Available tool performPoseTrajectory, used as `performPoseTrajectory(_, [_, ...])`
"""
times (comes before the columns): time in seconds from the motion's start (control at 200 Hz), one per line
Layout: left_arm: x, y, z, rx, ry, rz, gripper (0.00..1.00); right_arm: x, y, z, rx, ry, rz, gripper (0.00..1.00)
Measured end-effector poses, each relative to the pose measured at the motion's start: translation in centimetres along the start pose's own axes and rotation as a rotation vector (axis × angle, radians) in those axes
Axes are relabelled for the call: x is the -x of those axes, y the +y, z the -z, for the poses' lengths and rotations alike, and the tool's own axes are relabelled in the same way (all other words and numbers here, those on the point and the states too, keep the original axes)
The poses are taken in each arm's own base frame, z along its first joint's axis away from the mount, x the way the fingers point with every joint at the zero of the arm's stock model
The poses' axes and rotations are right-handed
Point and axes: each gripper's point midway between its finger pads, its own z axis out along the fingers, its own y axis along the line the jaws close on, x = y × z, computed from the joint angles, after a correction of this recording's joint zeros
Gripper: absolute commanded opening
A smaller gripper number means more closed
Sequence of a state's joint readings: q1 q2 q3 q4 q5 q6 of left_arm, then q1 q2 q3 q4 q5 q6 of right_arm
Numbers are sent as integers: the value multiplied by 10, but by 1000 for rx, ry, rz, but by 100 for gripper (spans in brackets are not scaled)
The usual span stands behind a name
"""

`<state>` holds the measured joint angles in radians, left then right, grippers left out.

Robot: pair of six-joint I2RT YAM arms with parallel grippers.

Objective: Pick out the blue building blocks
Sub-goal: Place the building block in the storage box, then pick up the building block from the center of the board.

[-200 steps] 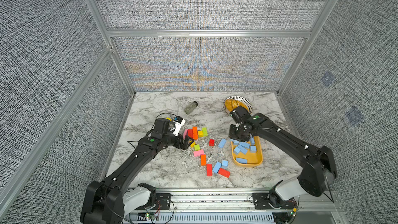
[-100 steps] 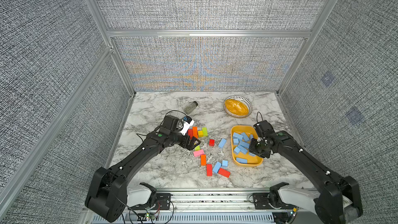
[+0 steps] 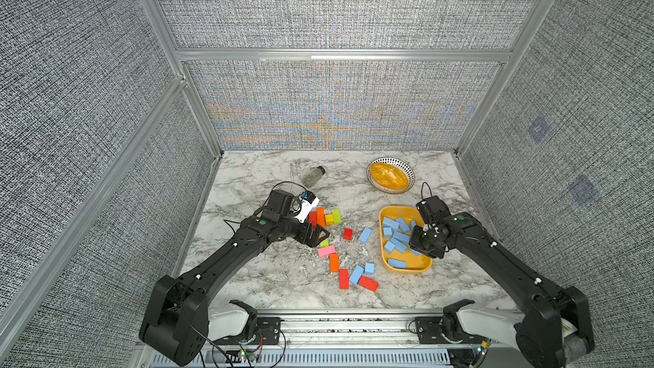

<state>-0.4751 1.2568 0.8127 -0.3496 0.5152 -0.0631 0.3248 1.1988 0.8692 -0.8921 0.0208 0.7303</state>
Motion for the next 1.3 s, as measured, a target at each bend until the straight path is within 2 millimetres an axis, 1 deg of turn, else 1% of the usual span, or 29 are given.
performPoseTrajectory(0.075, [0,0,0,0,-1,-1,100,2,0,3,-5,-9,1,43])
performPoseTrajectory(0.165, [0,0,0,0,-1,0,100,4,-1,7,-13,-21,-3,53])
performPoseTrajectory(0.245, [0,0,-1,0,2,1,100,6,1,10,-16,-30,-4,58])
performPoseTrajectory(0.355, [-1,1,-1,0,3,2,100,11,2,17,-27,-47,-14,60])
performPoseTrajectory(0.475, [-1,1,-1,4,3,2,100,19,13,28,-12,-85,-16,60])
performPoseTrajectory(0.581, [0,6,-1,23,2,8,100,22,33,35,20,-107,11,60])
performPoseTrajectory(0.711, [1,20,0,70,-14,63,100,23,67,31,53,-115,67,60])
performPoseTrajectory(0.866, [3,42,1,136,-30,138,100,24,117,17,80,-110,134,60])
performPoseTrajectory(0.966, [5,53,4,172,-42,172,100,24,151,1,92,-97,179,60])
performPoseTrajectory(1.031, [6,59,6,195,-49,190,100,25,169,-10,91,-86,203,60])
performPoseTrajectory(1.161, [7,70,12,239,-64,210,100,29,194,-27,93,-77,241,60])
performPoseTrajectory(1.301, [10,79,19,267,-85,225,100,36,207,-40,81,-69,269,60])
